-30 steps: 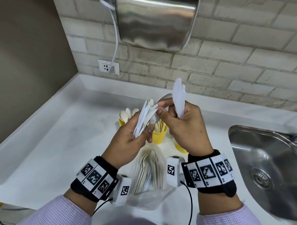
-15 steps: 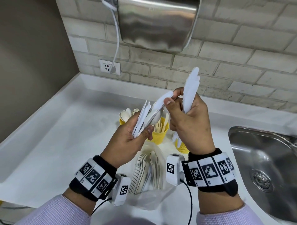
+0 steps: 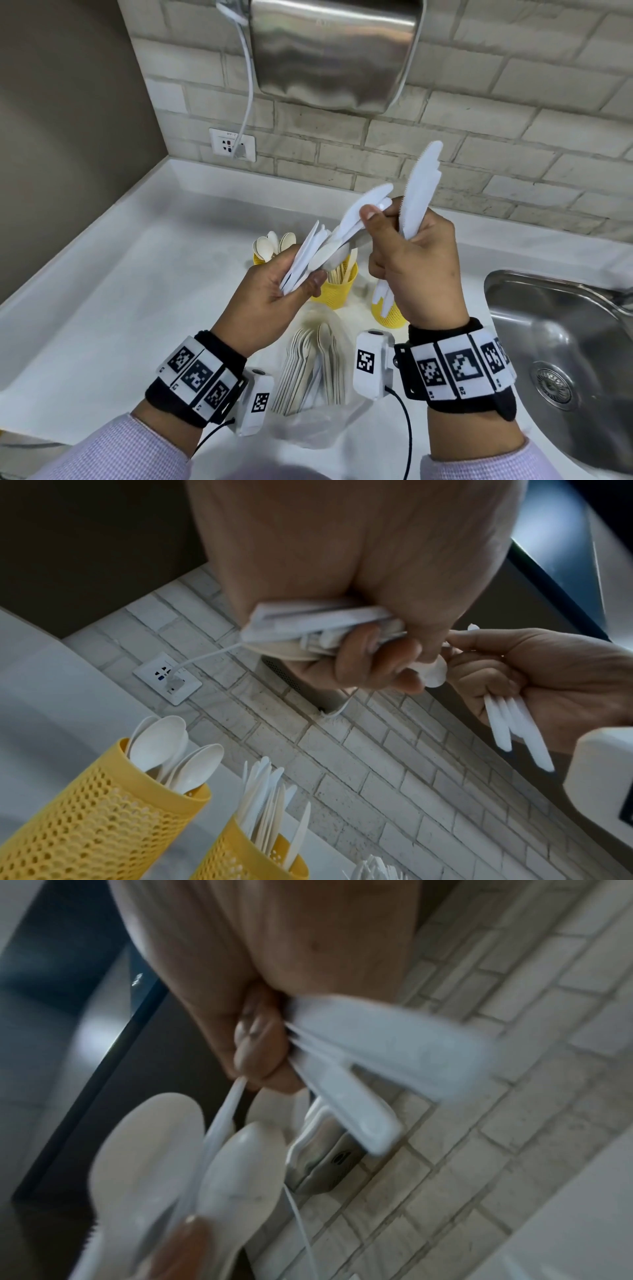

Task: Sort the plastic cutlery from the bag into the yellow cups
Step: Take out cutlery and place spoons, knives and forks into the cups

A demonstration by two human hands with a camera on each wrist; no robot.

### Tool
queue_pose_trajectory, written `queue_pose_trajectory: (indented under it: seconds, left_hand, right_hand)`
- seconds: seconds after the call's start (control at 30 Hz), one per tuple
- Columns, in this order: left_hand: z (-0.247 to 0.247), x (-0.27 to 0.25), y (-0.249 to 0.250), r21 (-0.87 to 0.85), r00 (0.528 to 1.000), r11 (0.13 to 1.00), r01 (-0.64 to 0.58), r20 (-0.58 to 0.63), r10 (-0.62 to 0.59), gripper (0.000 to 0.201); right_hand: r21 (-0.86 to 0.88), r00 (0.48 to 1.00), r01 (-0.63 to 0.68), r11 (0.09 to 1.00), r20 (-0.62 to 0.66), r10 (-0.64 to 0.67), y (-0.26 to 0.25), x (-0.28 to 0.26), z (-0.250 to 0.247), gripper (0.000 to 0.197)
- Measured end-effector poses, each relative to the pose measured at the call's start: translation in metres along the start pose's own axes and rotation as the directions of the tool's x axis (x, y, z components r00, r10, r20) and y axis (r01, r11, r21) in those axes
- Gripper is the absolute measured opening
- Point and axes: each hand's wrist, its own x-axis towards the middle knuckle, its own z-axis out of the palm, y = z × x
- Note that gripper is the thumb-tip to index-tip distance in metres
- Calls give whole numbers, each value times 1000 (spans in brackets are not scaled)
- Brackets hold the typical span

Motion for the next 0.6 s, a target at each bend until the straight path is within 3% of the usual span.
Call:
queue_pose_trajectory:
  seconds: [0.07,0.13,0.3,0.43,0.6]
  left_hand:
    - [0,0,-1,39,1000,999,-9,10,8,12]
    - [-1,1,-4,75,1000,997,-10,2,10,13]
    - [1,0,-5,91,999,995,-35,30,32,26]
    - [1,1,-4,111,999,993,-33,17,31,20]
    - [-2,1,-7,146,1000,989,-3,-20,6,6]
  right_hand:
    - [150,997,-34,988,-64,44,-1,-1,2,27]
    - [170,997,-24,985,-63,35,0,-3,2,31]
    - [-118,1000,15,993,2,-15,4,-4,5,31]
    - [141,993,-42,989,-104,57,0,-2,7,27]
    - [334,944,81,939,-327,35,-5,6,0,30]
